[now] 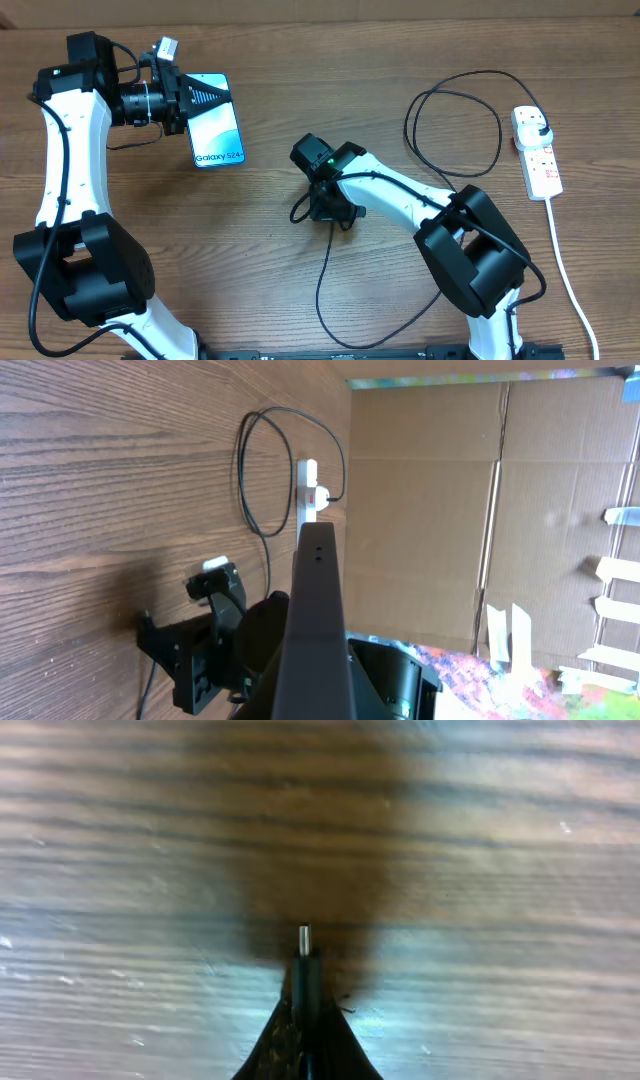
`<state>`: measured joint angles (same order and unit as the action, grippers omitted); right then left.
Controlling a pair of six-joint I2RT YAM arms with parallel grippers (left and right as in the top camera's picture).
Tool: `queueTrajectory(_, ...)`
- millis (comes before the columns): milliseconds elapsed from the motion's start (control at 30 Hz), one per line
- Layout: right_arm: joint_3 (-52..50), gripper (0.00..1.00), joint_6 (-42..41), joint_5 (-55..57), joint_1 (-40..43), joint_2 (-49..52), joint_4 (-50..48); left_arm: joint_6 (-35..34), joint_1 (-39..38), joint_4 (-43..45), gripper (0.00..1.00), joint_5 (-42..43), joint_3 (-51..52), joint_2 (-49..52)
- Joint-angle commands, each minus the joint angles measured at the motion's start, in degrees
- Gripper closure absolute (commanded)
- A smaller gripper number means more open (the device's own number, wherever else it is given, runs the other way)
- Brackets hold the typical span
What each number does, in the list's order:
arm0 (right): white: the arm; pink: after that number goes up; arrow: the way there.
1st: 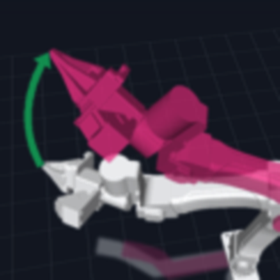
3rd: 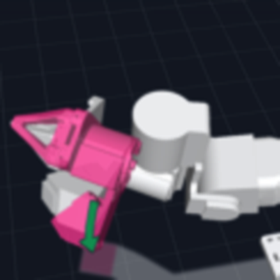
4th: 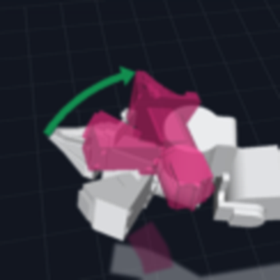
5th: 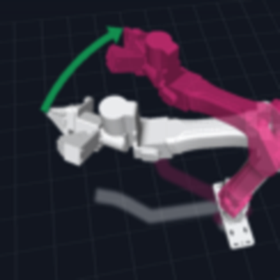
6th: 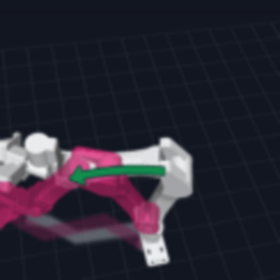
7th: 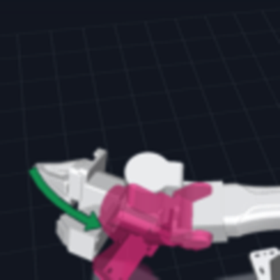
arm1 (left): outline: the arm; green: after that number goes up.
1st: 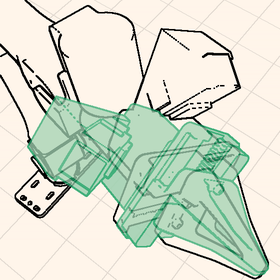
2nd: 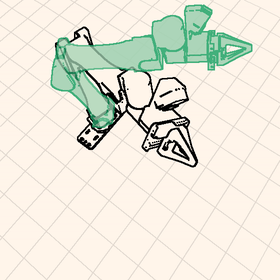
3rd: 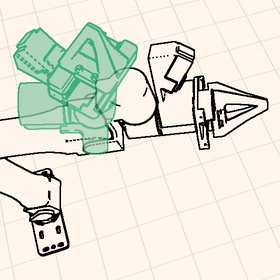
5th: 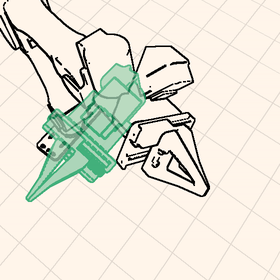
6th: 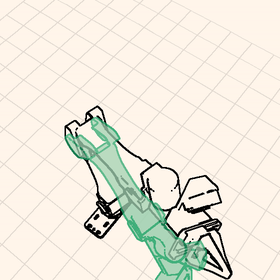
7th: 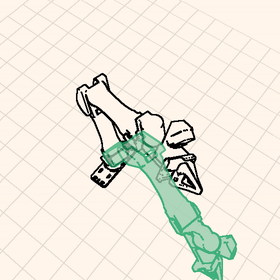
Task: Plug charger to phone and switch on socket
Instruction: 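Lift the cable plug with the right gripper toward the phone's bottom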
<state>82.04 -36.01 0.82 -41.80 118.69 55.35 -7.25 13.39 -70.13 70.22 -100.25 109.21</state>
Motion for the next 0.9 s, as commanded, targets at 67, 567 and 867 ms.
queueTrajectory(67, 7.93, 0.96, 2.08, 0.24, 4.00, 1.97, 8.68, 1.07, 0.20, 0.57, 0.96, 4.68, -1.20, -1.29)
queueTrajectory(567, 20.22, 0.96, 28.96, -53.66, 16.04, 0.46, 7.72, -5.22, 0.22, 14.95, 0.95, 20.31, -1.22, -1.29)
queueTrajectory(867, 20.22, 0.96, 34.77, -77.72, 16.65, 0.46, 0.33, -25.73, 0.22, 34.14, 0.95, 19.32, -1.25, -1.29)
